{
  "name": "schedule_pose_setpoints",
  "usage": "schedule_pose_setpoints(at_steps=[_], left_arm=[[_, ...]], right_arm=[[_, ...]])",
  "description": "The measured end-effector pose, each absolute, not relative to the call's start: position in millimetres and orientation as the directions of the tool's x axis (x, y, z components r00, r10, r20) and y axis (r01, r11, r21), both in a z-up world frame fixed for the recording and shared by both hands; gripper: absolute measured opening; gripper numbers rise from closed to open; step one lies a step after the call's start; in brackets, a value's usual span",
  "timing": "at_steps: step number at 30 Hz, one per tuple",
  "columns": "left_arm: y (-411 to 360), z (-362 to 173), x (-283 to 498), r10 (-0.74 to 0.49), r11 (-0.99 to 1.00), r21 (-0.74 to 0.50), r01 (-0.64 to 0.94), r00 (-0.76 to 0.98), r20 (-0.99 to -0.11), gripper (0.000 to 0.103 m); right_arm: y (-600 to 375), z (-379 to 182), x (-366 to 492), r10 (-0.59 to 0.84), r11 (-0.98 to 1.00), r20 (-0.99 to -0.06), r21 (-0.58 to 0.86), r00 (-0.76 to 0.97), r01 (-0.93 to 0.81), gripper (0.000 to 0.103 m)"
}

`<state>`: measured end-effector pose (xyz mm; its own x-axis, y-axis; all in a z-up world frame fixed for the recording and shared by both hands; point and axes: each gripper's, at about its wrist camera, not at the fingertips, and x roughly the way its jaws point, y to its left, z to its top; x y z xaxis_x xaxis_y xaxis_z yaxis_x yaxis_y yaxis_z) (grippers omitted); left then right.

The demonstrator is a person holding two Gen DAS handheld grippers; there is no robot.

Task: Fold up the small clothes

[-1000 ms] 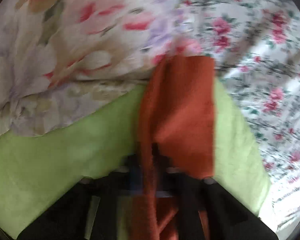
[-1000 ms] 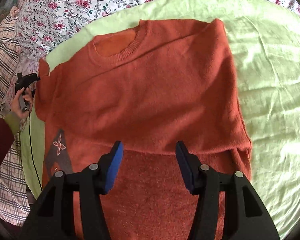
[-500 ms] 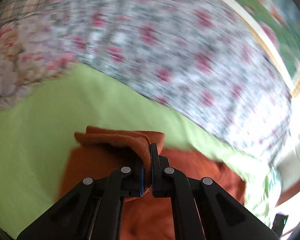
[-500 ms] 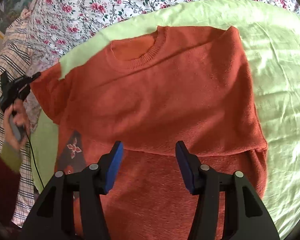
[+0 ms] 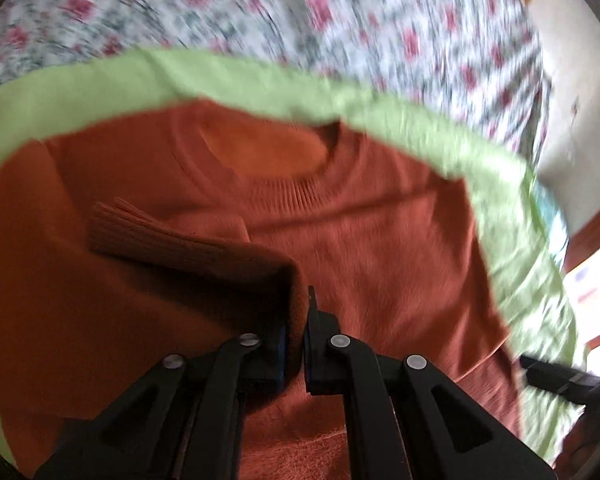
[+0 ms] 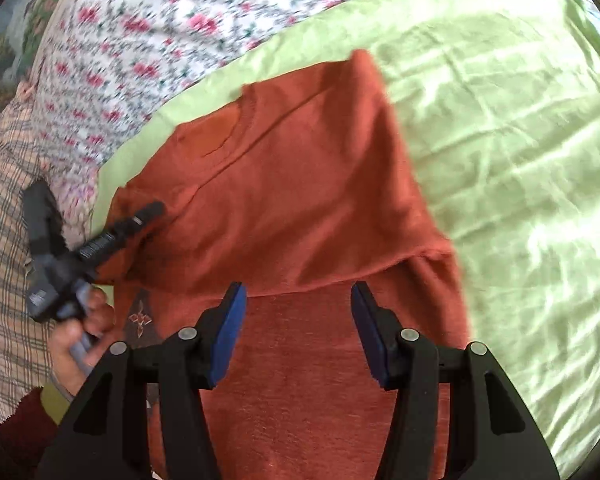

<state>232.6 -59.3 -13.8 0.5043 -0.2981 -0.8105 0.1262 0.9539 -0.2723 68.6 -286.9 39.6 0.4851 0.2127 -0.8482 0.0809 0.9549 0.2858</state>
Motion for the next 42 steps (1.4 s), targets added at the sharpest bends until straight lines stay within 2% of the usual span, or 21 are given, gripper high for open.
schedule_pose_setpoints(at_steps=[4, 7, 8, 11, 13, 20, 24, 29, 31, 32, 35, 38, 42], left_arm=[[-65, -28, 223, -0.312, 0.95, -0.279, 0.14, 0.438, -0.843, 0.037], [-57, -22, 200, -0.326, 0.946, -0.289, 0.151, 0.432, -0.841, 0.053], [-51, -19, 191, -0.331, 0.944, -0.294, 0.151, 0.434, -0.838, 0.055], [-32, -9, 165, -0.325, 0.946, -0.291, 0.144, 0.446, -0.834, 0.056], [-10, -3, 146, -0.279, 0.96, -0.256, 0.115, 0.466, -0.84, 0.056], [100, -11, 120, -0.067, 0.976, -0.156, -0.153, 0.467, -0.882, 0.057], [142, -21, 127, 0.013, 0.96, -0.114, -0.257, 0.448, -0.894, 0.057], [161, -32, 143, 0.044, 0.95, -0.094, -0.297, 0.427, -0.903, 0.057], [160, -31, 151, 0.06, 0.951, -0.082, -0.299, 0.434, -0.899, 0.057], [159, -30, 154, 0.067, 0.951, -0.076, -0.299, 0.44, -0.895, 0.057], [158, -31, 162, 0.1, 0.949, -0.048, -0.313, 0.443, -0.891, 0.057], [157, -33, 162, 0.114, 0.94, -0.047, -0.337, 0.443, -0.889, 0.057], [152, -35, 162, 0.136, 0.935, -0.033, -0.354, 0.443, -0.886, 0.056]], right_arm=[[-299, 43, 66, 0.198, 0.954, -0.845, 0.283, 0.497, 0.101, 0.056], [-295, 45, 68, 0.199, 0.957, -0.839, 0.278, 0.507, 0.085, 0.056], [-292, 45, 70, 0.204, 0.957, -0.838, 0.279, 0.506, 0.075, 0.056], [-272, 44, 81, 0.236, 0.959, -0.832, 0.284, 0.502, 0.02, 0.056], [-258, 41, 87, 0.251, 0.961, -0.832, 0.276, 0.495, -0.023, 0.056], [-165, 24, 123, 0.311, 0.941, -0.839, 0.207, 0.446, -0.267, 0.056], [-110, 9, 145, 0.265, 0.908, -0.861, 0.073, 0.434, -0.412, 0.056], [-64, -21, 176, 0.133, 0.855, -0.895, -0.114, 0.426, -0.506, 0.056], [-61, -29, 189, 0.097, 0.861, -0.903, -0.135, 0.419, -0.49, 0.032], [-65, -27, 193, 0.106, 0.875, -0.903, -0.115, 0.417, -0.47, 0.013], [-94, -2, 193, 0.178, 0.927, -0.871, -0.008, 0.457, -0.375, 0.007], [-143, 27, 181, 0.219, 0.965, -0.825, 0.103, 0.521, -0.243, 0.006], [-217, 38, 154, 0.188, 0.979, -0.793, 0.195, 0.58, -0.05, 0.006]])
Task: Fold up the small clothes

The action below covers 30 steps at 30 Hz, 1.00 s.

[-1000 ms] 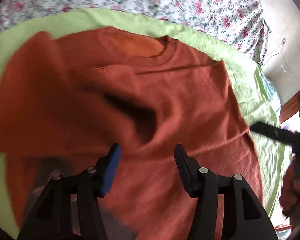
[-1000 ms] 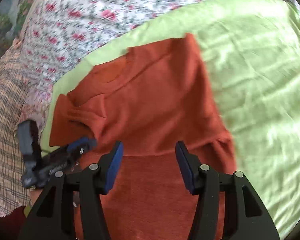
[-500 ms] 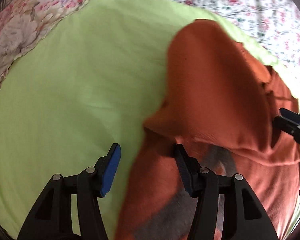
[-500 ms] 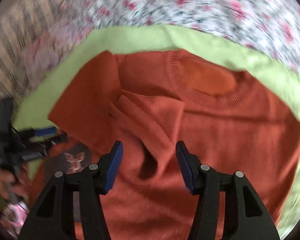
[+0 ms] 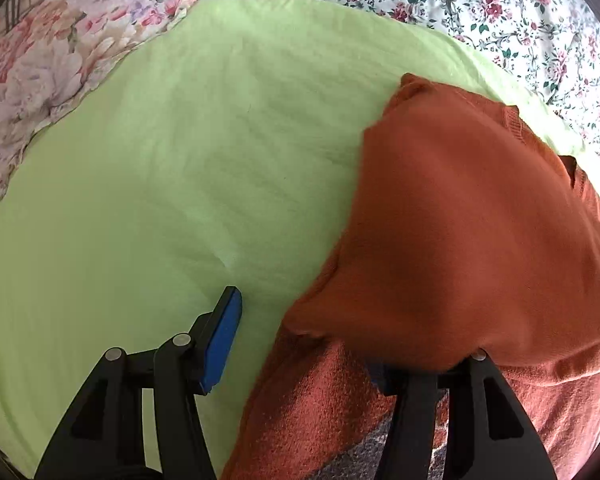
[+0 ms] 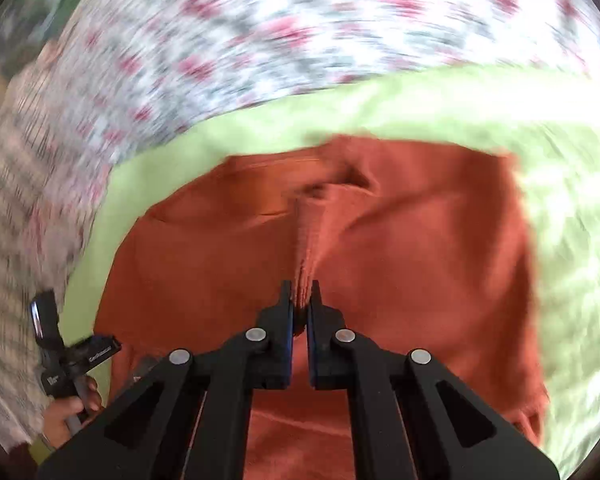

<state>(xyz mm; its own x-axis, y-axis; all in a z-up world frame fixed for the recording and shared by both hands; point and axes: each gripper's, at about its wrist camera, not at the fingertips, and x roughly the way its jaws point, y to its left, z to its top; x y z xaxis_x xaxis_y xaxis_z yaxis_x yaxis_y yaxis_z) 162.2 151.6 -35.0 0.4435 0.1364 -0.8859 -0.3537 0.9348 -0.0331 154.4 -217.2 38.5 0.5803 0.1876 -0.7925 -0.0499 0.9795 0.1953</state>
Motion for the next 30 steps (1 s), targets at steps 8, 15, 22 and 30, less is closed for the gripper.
schedule_pose_setpoints(at_steps=[8, 15, 22, 30], left_arm=[[159, -35, 159, 0.1, 0.908, -0.103, -0.406, 0.449, -0.888, 0.053], [185, -39, 149, 0.006, 0.849, -0.249, -0.467, 0.479, -0.878, 0.053], [198, -39, 142, -0.119, 0.83, -0.35, -0.435, 0.475, -0.872, 0.052], [192, 10, 151, -0.221, 0.893, -0.385, -0.235, 0.516, -0.828, 0.064]], right_arm=[[-277, 4, 119, 0.161, 0.966, -0.834, 0.244, 0.527, 0.091, 0.006], [-269, 0, 112, 0.162, 0.972, -0.843, 0.225, 0.513, 0.062, 0.01], [-298, -3, 98, 0.153, 0.958, -0.859, 0.251, 0.489, 0.141, 0.021], [-308, 17, 88, 0.093, 0.965, -0.839, 0.209, 0.536, 0.16, 0.042]])
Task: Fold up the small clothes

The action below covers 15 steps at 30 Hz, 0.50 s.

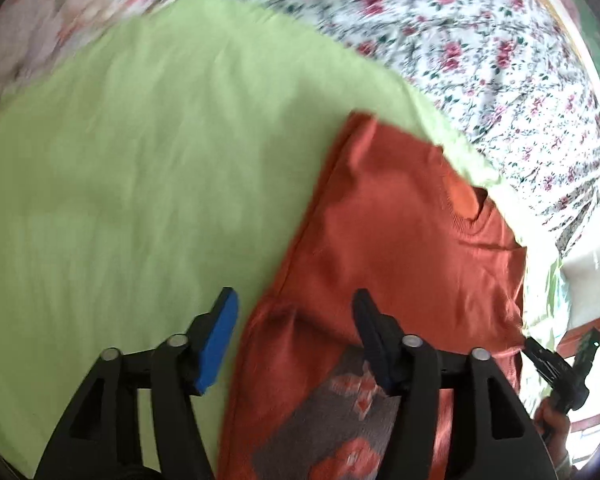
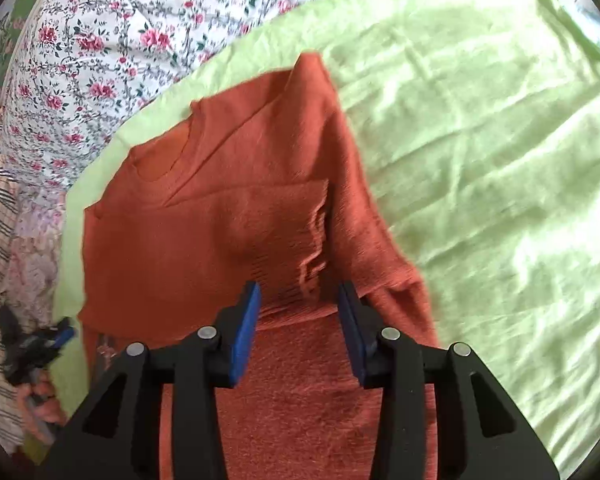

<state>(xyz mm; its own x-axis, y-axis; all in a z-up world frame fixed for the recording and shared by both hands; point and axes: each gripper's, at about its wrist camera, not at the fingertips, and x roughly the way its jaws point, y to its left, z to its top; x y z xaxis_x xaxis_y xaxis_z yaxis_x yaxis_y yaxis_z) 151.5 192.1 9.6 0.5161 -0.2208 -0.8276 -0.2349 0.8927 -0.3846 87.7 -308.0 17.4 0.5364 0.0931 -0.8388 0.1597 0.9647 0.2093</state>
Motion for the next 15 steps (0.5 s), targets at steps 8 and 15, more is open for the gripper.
schedule_pose_setpoints(at_steps=[8, 15], left_arm=[[170, -10, 286, -0.161, 0.93, -0.293, -0.224, 0.469, -0.869, 0.07], [153, -13, 324, -0.04, 0.975, -0.144, -0.171, 0.502, -0.864, 0.007]], right_arm=[[-286, 31, 97, 0.033, 0.993, -0.807, 0.094, 0.59, 0.074, 0.043], [-268, 29, 105, 0.139, 0.99, -0.818, 0.127, 0.558, -0.059, 0.051]])
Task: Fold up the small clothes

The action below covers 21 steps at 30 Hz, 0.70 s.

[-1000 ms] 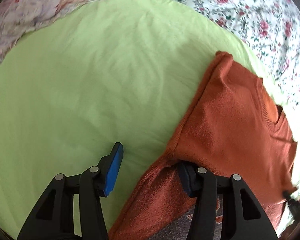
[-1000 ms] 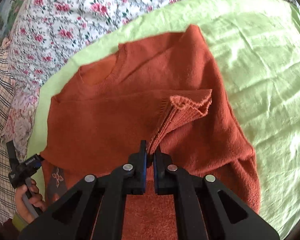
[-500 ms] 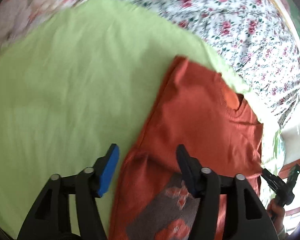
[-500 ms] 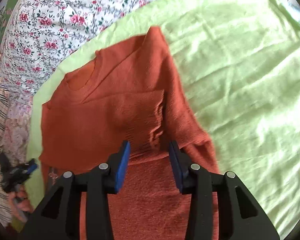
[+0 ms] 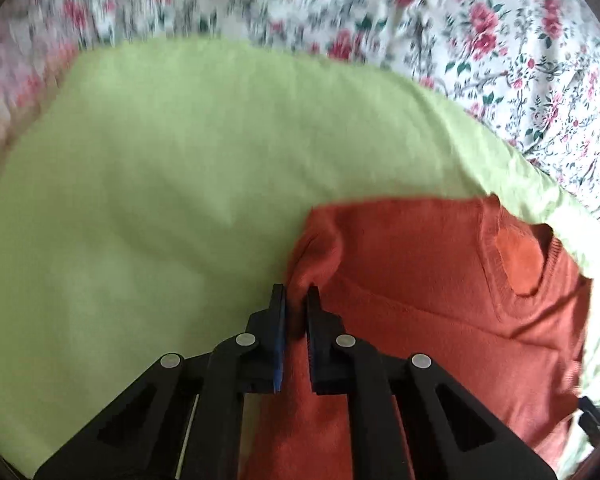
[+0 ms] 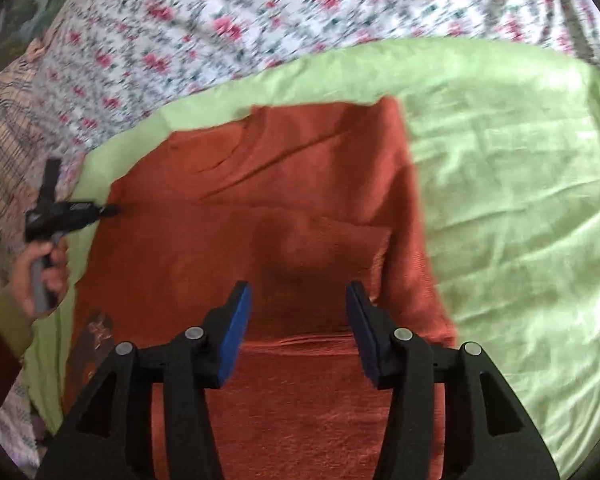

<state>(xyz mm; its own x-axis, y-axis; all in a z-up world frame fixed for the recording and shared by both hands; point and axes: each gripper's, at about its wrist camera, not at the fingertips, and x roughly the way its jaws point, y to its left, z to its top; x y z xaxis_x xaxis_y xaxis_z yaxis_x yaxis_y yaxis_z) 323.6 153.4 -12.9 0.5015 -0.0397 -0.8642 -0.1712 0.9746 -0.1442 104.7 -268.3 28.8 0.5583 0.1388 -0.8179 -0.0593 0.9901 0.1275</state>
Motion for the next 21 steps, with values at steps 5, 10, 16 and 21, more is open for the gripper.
schedule_pose_setpoints(at_steps=[5, 10, 16, 21], left_arm=[[167, -28, 330, -0.037, 0.964, -0.16, -0.211, 0.489, -0.871, 0.007], [175, -19, 323, -0.037, 0.95, -0.179, -0.256, 0.475, -0.879, 0.017], [183, 1, 256, -0.06, 0.92, -0.234, -0.314, 0.477, -0.877, 0.021], [170, -6, 168, -0.106, 0.92, -0.254, -0.298, 0.436, -0.894, 0.041]], right_arm=[[-261, 8, 117, 0.184, 0.983, -0.843, 0.149, 0.505, -0.109, 0.051], [-275, -2, 127, 0.157, 0.987, -0.863, 0.159, 0.48, -0.037, 0.051], [-285, 20, 107, 0.143, 0.986, -0.844, 0.165, 0.517, -0.004, 0.054], [-290, 29, 78, 0.149, 0.982, -0.837, 0.188, 0.526, 0.021, 0.055]])
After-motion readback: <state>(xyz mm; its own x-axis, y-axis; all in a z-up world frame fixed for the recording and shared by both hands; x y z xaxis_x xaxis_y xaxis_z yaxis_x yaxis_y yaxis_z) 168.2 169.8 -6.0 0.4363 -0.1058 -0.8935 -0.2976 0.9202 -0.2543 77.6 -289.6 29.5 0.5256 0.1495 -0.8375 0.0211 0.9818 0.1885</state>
